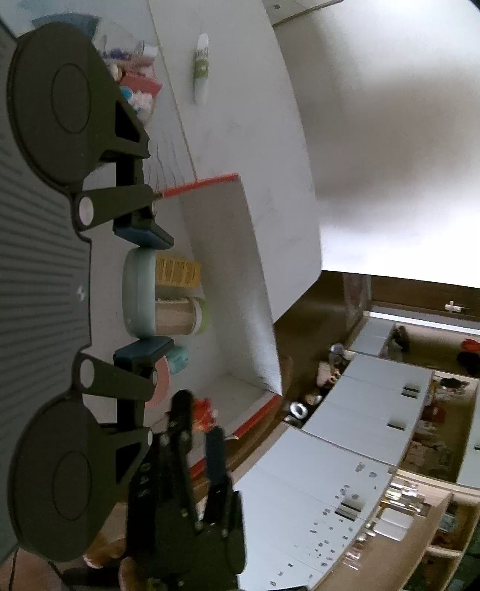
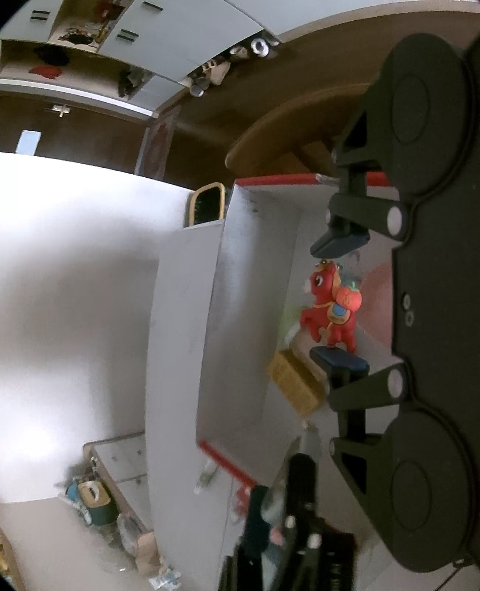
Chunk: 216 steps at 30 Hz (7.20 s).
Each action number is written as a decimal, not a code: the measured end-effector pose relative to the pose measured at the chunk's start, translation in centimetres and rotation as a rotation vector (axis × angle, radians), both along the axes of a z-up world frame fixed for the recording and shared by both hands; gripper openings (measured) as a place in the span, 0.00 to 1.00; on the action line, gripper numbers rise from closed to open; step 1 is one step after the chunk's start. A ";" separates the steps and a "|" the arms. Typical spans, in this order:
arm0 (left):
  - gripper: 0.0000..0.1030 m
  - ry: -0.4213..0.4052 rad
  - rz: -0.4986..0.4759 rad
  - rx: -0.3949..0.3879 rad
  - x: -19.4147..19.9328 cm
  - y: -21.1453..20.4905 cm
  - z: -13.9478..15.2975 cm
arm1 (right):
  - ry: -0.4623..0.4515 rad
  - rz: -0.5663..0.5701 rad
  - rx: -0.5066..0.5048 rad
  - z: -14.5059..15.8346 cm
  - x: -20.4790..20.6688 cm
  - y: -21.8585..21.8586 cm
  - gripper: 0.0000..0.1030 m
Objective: Organize rigid objects
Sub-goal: 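Carry the correction tape with the left tool while the right tool carries the red dragon keychain into the box, then open the left tool to drop the tape while the right tool releases the dragon keychain, then move both tools back over the cluttered mat, then grasp the clear purple-bead jar with the left tool while the right tool grasps the green tube, then carry the bead jar and green tube over the red box with both tools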
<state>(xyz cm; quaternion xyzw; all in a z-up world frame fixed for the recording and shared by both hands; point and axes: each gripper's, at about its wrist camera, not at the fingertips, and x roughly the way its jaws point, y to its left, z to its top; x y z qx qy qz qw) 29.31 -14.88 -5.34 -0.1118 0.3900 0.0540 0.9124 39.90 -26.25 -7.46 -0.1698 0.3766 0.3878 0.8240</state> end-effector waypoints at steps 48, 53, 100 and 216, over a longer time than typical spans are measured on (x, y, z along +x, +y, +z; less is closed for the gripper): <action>0.50 0.377 -0.071 -0.039 5.3 -2.5 -7.4 | 0.093 0.130 -0.184 -3.7 2.8 2.9 0.64; 0.59 0.361 -0.077 -0.032 4.8 -2.9 -6.8 | 0.099 0.117 -0.146 -2.7 2.1 1.8 0.67; 0.78 -0.060 0.124 -0.012 -14.0 13.7 3.3 | 0.078 0.058 0.289 6.5 -17.2 8.2 0.99; 0.39 0.001 0.072 -0.011 -14.8 18.6 -0.3 | 0.071 -0.054 0.187 4.5 -19.5 13.8 0.15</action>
